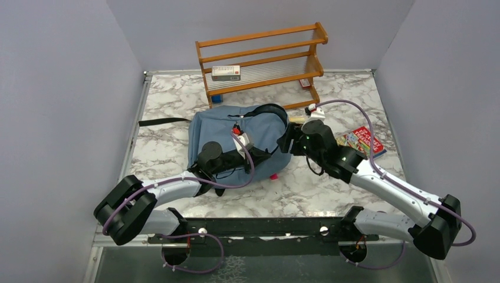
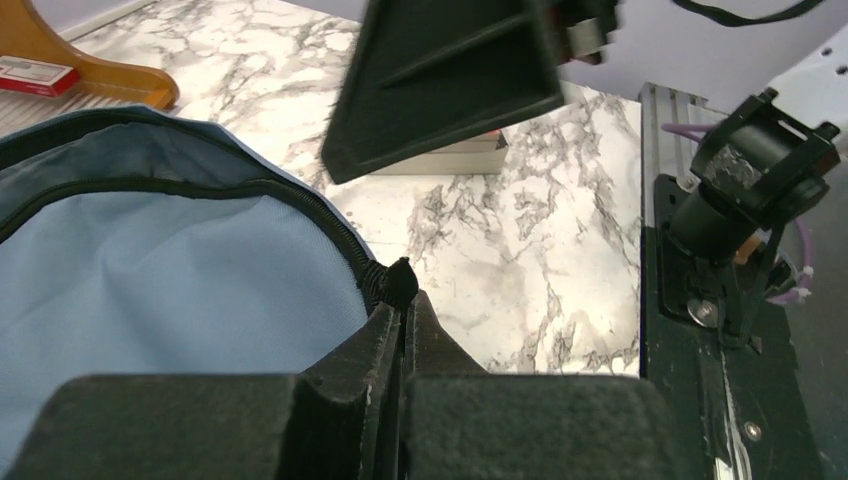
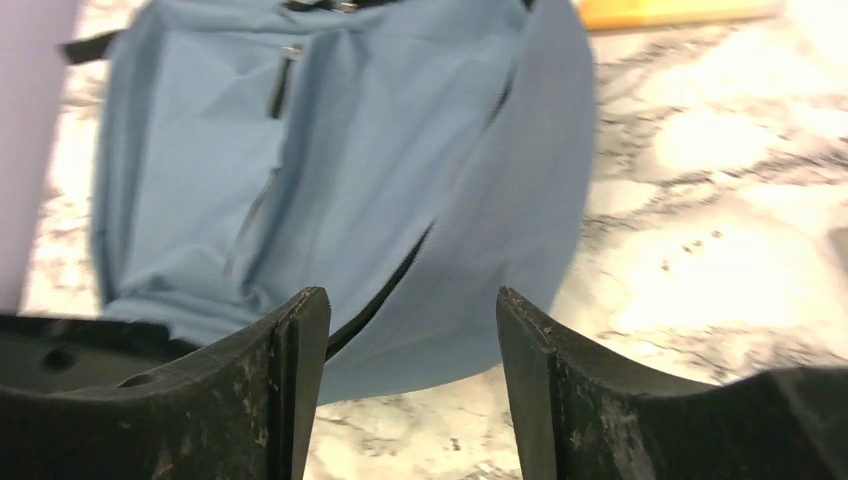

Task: Pack the student bag
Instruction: Unzip the student bag at the center of the board.

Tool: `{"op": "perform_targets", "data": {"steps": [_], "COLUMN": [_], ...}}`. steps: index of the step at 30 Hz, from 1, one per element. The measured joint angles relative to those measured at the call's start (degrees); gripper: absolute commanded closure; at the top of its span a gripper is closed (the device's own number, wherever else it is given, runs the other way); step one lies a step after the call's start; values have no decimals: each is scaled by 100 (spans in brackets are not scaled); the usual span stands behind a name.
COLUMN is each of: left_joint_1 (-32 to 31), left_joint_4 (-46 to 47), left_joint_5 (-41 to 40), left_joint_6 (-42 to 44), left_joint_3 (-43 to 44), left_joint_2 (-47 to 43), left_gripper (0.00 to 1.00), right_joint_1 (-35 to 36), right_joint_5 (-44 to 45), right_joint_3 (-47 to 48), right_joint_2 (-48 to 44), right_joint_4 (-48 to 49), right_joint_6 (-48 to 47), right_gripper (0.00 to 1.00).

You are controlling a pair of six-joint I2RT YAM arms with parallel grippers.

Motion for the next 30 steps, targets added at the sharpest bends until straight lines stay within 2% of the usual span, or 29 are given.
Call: {"op": "perform_targets", "data": {"steps": [7, 10, 14, 17, 18, 19, 26, 30], "left_joint_1": [-269, -387, -479, -501, -503, -505, -525, -529], "left_joint_4": [9, 9, 9, 9, 9, 9, 4, -155], "left_joint_5": [57, 55, 48, 26, 0, -33, -640, -1117], "left_joint_6": [225, 289, 348, 385, 385, 382, 103, -59], "left_joint_3": [-44, -44, -44, -63, -83, -109, -584, -1038], "left_joint_2": [186, 299, 328, 323, 313, 299, -275, -1073], "left_gripper": [100, 100, 100, 100, 100, 100, 100, 100], "right_joint_1": [0, 0, 0, -9, -13, -15, -155, -380], "right_joint_5": [463, 452, 450, 448, 444, 450, 472, 450], "right_joint_3": [354, 404, 409, 409, 409, 407, 398, 343], "right_joint_2": [837, 1134, 1427, 1543, 1545, 1545, 1537, 1504], "right_joint_4": [-527, -546, -551, -557, -553, -546, -544, -531], "right_joint_6": [127, 127, 120, 122, 125, 138, 94, 28], "right_gripper": [29, 34, 62, 89, 96, 99, 99, 99]}}
